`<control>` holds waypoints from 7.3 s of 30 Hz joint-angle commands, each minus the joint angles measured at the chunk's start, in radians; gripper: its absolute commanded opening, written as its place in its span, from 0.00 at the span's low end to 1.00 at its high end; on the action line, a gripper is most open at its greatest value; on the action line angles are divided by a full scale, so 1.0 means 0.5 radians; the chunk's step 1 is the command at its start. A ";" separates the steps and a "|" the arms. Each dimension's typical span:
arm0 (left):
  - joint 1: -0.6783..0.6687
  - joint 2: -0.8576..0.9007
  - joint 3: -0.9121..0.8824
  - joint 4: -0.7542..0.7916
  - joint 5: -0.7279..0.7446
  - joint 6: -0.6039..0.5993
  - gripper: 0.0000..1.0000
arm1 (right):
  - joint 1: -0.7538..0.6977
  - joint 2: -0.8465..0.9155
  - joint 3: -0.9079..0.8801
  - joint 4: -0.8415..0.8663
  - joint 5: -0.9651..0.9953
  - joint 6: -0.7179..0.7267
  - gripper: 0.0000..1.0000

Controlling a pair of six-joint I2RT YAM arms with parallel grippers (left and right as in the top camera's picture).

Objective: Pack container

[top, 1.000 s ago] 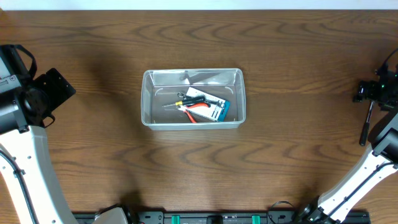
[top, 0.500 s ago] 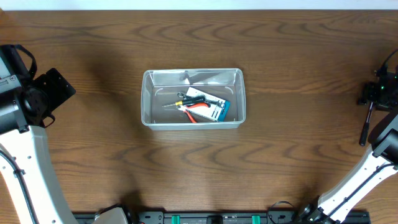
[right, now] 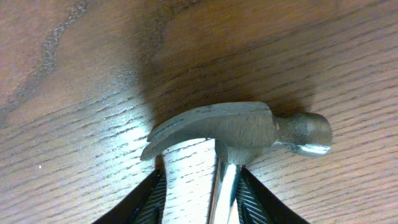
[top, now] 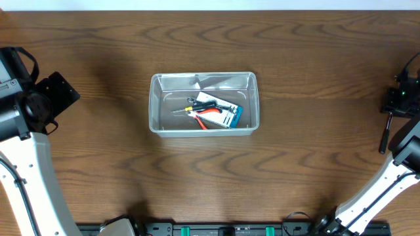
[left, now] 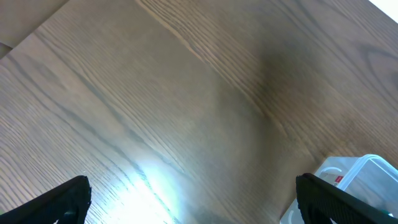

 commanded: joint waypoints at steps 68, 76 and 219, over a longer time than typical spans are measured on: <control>-0.454 -0.020 -0.010 -0.115 -0.010 0.293 0.98 | 2.463 -0.320 0.032 0.220 -0.474 -1.096 0.29; -0.468 -0.020 -0.010 -0.113 -0.008 0.330 0.98 | 2.385 -0.414 0.121 0.268 -0.418 -0.929 0.99; -1.125 -1.862 -1.376 0.072 -0.227 0.687 0.98 | 1.205 -4.498 -3.454 1.848 -0.002 0.381 0.99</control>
